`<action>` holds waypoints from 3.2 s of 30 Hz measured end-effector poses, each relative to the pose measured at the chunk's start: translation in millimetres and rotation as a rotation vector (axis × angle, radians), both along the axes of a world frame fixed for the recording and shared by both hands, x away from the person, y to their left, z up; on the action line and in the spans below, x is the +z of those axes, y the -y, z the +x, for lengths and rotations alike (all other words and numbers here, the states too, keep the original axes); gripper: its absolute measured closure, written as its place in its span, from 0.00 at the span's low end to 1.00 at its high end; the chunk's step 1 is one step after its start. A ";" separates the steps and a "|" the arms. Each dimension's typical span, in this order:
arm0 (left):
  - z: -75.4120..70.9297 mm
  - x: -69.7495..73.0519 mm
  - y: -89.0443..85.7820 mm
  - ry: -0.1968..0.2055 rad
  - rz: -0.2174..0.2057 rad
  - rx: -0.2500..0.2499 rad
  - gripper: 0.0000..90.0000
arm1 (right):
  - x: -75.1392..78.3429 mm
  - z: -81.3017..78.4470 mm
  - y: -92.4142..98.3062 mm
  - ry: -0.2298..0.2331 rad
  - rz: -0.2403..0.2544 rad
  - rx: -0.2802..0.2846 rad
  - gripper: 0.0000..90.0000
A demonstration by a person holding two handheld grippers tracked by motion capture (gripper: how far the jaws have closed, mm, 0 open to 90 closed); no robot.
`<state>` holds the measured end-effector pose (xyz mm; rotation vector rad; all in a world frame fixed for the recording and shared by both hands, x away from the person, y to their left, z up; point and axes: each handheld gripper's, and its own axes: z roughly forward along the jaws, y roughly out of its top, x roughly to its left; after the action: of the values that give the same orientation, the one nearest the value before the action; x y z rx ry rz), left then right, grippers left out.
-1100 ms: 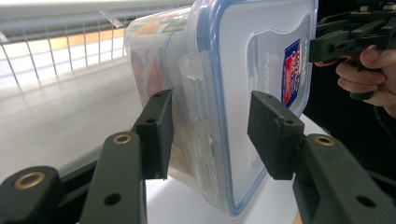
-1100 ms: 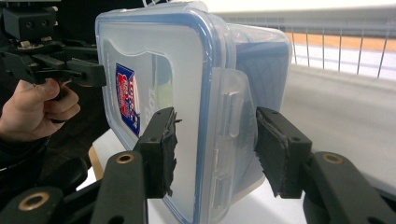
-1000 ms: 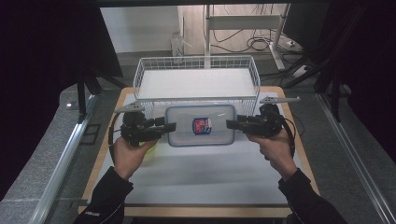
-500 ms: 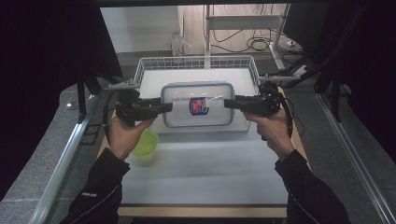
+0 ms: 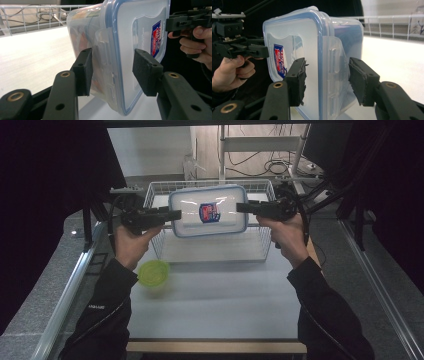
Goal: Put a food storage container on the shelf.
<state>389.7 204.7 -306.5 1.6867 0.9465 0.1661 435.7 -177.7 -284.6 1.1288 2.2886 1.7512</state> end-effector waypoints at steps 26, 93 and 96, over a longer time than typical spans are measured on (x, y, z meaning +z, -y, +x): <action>56.4 -10.0 -2.9 -0.014 -0.006 -0.006 0.55 | -18.0 53.1 -1.7 -0.103 0.063 -0.056 0.54; 46.9 -42.0 25.4 0.092 0.201 0.066 0.85 | -47.2 49.0 -30.0 0.101 -0.251 -0.269 0.99; 44.5 -41.4 24.6 0.102 0.201 0.071 0.83 | -48.9 50.7 -29.8 0.101 -0.248 -0.272 0.98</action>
<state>434.2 180.1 -348.0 1.8105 0.9376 0.4025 486.5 -147.9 -333.4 1.2054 2.1037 1.3531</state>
